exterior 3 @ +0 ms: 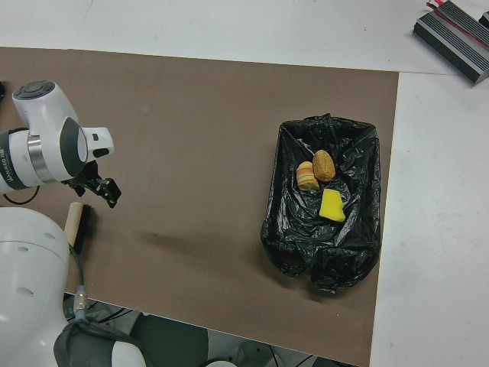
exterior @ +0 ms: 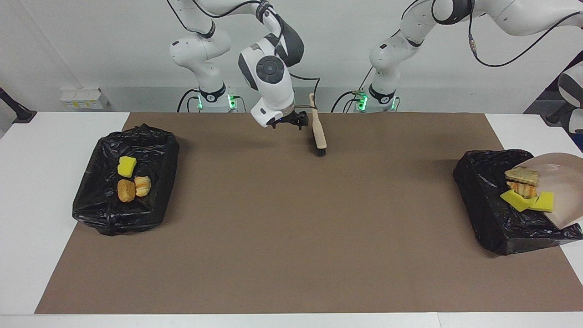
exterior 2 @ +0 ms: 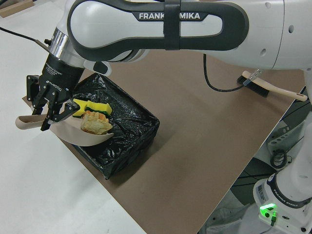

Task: Sweep and dump trash in bin
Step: 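Tip the dustpan into the black bin with the left gripper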

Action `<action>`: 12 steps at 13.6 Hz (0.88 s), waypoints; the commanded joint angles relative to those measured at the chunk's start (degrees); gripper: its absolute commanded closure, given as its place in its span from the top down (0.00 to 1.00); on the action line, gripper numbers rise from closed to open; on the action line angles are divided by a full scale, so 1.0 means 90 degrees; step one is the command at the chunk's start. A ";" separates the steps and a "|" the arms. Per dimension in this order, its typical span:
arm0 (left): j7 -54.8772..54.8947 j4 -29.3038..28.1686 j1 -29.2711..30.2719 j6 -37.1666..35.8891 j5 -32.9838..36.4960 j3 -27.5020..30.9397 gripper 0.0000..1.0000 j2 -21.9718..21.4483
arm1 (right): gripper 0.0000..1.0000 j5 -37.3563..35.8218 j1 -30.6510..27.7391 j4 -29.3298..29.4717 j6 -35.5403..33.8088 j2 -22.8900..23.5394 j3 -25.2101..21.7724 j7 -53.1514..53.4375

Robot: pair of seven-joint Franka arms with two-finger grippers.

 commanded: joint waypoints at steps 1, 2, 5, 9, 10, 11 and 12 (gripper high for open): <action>-0.0060 -0.0106 -0.0197 -0.0533 0.0512 0.0051 0.00 -0.0542 | 1.00 -0.0486 -0.0811 0.0275 -0.0342 -0.0018 0.0082 -0.0866; -0.0060 -0.0107 -0.0188 -0.0710 0.0562 0.0060 0.00 -0.0650 | 1.00 -0.0730 -0.1085 0.0343 -0.0402 -0.0017 0.0082 -0.1197; -0.0051 -0.0097 -0.0197 -0.0877 0.0961 0.0060 0.00 -0.0875 | 1.00 -0.1074 -0.1701 0.0432 -0.0538 -0.0037 0.0082 -0.1834; -0.0051 -0.0068 -0.0761 -0.1373 0.0866 -0.0018 0.00 -0.0885 | 1.00 -0.1307 -0.2111 0.0918 -0.0812 -0.0066 0.0092 -0.2069; -0.0051 -0.0068 -0.1034 -0.1627 0.0662 -0.0057 0.00 -0.0876 | 1.00 -0.1395 -0.2277 0.1026 -0.0822 -0.0066 0.0092 -0.2301; -0.0060 -0.0058 -0.1298 -0.1861 0.0196 -0.0047 0.00 -0.0876 | 1.00 -0.1396 -0.2395 0.1153 -0.0822 -0.0066 0.0073 -0.2671; -0.0080 -0.0087 -0.1504 -0.2047 -0.0224 -0.0057 0.00 -0.0885 | 1.00 -0.1425 -0.2445 0.1270 -0.0832 -0.0066 -0.0014 -0.2984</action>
